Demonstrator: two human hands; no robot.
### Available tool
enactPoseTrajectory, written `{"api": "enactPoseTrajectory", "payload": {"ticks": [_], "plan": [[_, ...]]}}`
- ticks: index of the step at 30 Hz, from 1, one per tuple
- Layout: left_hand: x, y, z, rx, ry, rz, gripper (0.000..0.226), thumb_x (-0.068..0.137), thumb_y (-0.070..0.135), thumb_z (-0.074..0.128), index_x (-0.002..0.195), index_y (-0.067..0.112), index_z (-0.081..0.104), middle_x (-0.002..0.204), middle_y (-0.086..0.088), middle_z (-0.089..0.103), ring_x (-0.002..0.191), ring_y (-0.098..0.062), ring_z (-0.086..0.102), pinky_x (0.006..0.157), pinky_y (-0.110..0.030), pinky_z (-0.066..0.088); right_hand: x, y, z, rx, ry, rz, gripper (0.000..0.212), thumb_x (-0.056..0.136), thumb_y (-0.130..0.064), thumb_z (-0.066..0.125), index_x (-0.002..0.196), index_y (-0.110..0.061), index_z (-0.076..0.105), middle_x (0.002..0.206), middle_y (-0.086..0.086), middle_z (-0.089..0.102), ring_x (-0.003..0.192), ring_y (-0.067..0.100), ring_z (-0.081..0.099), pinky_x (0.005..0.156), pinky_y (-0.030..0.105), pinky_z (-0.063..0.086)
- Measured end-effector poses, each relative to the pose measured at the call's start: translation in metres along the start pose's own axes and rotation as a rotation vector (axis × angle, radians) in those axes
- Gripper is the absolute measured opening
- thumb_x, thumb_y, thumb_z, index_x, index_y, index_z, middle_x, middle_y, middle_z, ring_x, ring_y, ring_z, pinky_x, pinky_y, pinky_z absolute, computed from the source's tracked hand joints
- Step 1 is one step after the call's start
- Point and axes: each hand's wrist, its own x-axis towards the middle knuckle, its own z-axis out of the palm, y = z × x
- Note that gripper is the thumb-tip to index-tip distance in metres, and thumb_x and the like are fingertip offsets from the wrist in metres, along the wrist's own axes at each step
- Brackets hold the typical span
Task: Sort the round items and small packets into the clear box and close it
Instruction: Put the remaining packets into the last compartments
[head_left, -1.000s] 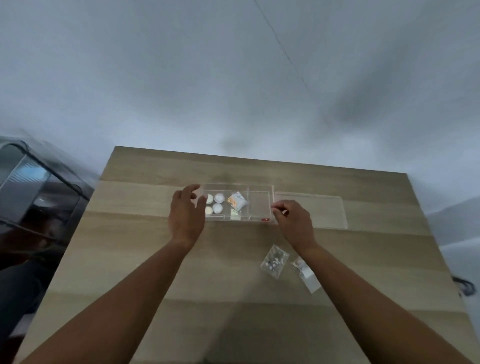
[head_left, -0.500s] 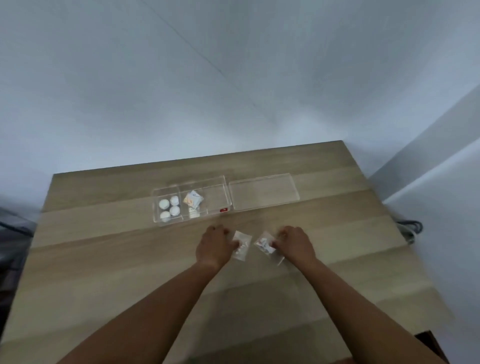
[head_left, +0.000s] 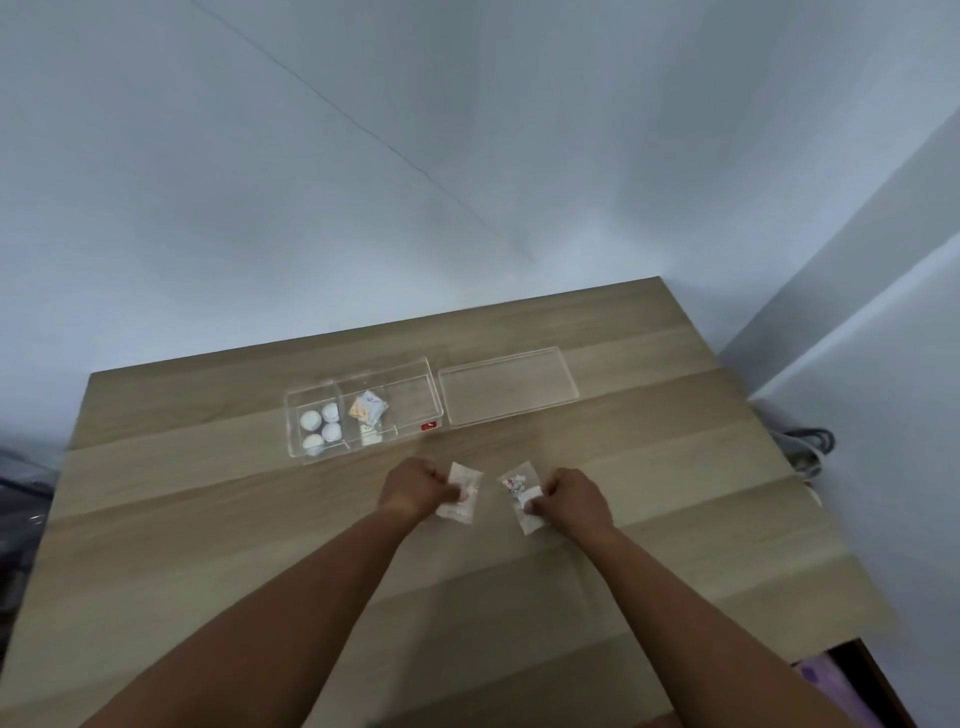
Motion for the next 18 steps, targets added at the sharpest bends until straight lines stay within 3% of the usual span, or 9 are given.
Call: {"api": "enactPoseTrajectory", "payload": {"ticks": [2, 7, 11, 13, 15, 18], "plan": [[-0.003, 0.002, -0.007, -0.148, -0.025, -0.023, 0.019, 0.072, 0.021, 0.084, 0.076, 0.006, 0.073, 0.062, -0.006, 0.065, 0.049, -0.015, 0.055, 0.042, -0.021, 0.042, 0.004, 0.000, -0.001, 0.046, 0.006, 0.001, 0.027, 0.072, -0.029, 0.077, 0.062, -0.018, 0.054, 0.070, 0.004, 0.059, 0.069, 0.021, 0.056, 0.061, 0.026, 0.035], [-0.008, 0.017, -0.042, -0.422, -0.083, -0.058, 0.017, 0.080, 0.005, 0.075, 0.068, 0.006, 0.063, 0.040, 0.002, 0.057, 0.028, -0.006, 0.045, 0.031, -0.014, 0.035, 0.013, -0.001, -0.006, 0.203, 0.021, 0.008, 0.025, 0.084, -0.018, 0.066, 0.061, -0.012, 0.060, 0.070, 0.010, 0.059, 0.069, 0.023, 0.055, 0.063, 0.028, 0.036], [0.004, 0.035, -0.083, -0.421, -0.012, -0.010, 0.004, 0.084, 0.000, 0.068, 0.086, -0.004, 0.070, 0.063, -0.010, 0.061, 0.045, -0.015, 0.050, 0.035, -0.019, 0.043, 0.022, -0.004, -0.010, 0.344, 0.000, 0.053, 0.018, 0.087, -0.002, 0.055, 0.084, 0.010, 0.068, 0.083, 0.022, 0.065, 0.075, 0.025, 0.056, 0.066, 0.030, 0.038], [0.018, 0.040, -0.102, -0.385, 0.081, -0.019, 0.002, 0.081, -0.002, 0.070, 0.083, -0.004, 0.070, 0.067, -0.014, 0.062, 0.048, -0.018, 0.052, 0.036, -0.021, 0.050, 0.023, -0.006, -0.010, 0.385, 0.002, 0.057, 0.019, 0.085, 0.002, 0.052, 0.086, 0.014, 0.067, 0.079, 0.020, 0.062, 0.073, 0.024, 0.054, 0.064, 0.030, 0.037], [0.033, 0.044, -0.115, -0.313, 0.171, -0.030, 0.004, 0.077, -0.005, 0.073, 0.080, -0.005, 0.070, 0.066, -0.017, 0.061, 0.046, -0.020, 0.052, 0.038, -0.025, 0.053, 0.023, -0.008, -0.011, 0.424, 0.011, 0.040, 0.017, 0.083, 0.003, 0.054, 0.079, 0.013, 0.067, 0.070, 0.017, 0.060, 0.068, 0.022, 0.053, 0.063, 0.030, 0.037], [0.052, 0.049, -0.119, -0.183, 0.210, -0.062, 0.007, 0.074, -0.004, 0.076, 0.075, -0.006, 0.070, 0.059, -0.016, 0.062, 0.038, -0.019, 0.055, 0.054, -0.038, 0.062, 0.019, -0.011, -0.013, 0.479, 0.030, 0.012, 0.013, 0.080, 0.001, 0.060, 0.073, -0.005, 0.070, 0.063, 0.007, 0.061, 0.061, 0.020, 0.053, 0.061, 0.029, 0.040]]}}
